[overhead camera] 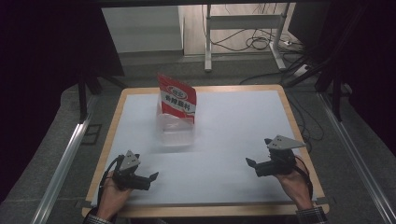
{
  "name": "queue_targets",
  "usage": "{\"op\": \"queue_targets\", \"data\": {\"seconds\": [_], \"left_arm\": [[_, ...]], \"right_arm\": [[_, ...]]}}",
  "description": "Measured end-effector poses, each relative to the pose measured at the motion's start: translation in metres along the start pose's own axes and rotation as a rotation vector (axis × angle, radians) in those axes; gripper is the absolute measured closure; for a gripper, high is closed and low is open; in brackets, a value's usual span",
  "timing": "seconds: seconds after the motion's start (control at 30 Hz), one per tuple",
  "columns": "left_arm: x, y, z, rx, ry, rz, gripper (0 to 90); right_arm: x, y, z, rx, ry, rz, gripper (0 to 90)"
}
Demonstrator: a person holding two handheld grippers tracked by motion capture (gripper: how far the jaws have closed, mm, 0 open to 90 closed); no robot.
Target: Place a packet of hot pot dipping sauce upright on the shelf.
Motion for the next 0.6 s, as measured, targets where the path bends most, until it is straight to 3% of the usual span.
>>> {"op": "queue_targets", "data": {"seconds": [0.33,0.6], "left_arm": [[0.000,0.001,0.001,-0.001,0.005,-0.006,0.0],[-0.001,0.002,0.002,-0.002,0.011,-0.011,0.0]], "right_arm": [[0.033,-0.007,0.005,0.020,0.059,-0.023,0.1],[0.042,-0.010,0.009,0.009,0.109,-0.017,0.1]]}}
Point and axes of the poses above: each handheld gripper's, and its own axes: y roughly forward along the jaws, x roughly out of its underside, z roughly to its right, the point moved 1 cm from there along y, roughly forward along the jaws, and after that the axes turned 12 degrees about -x, right-handed, at the moved point
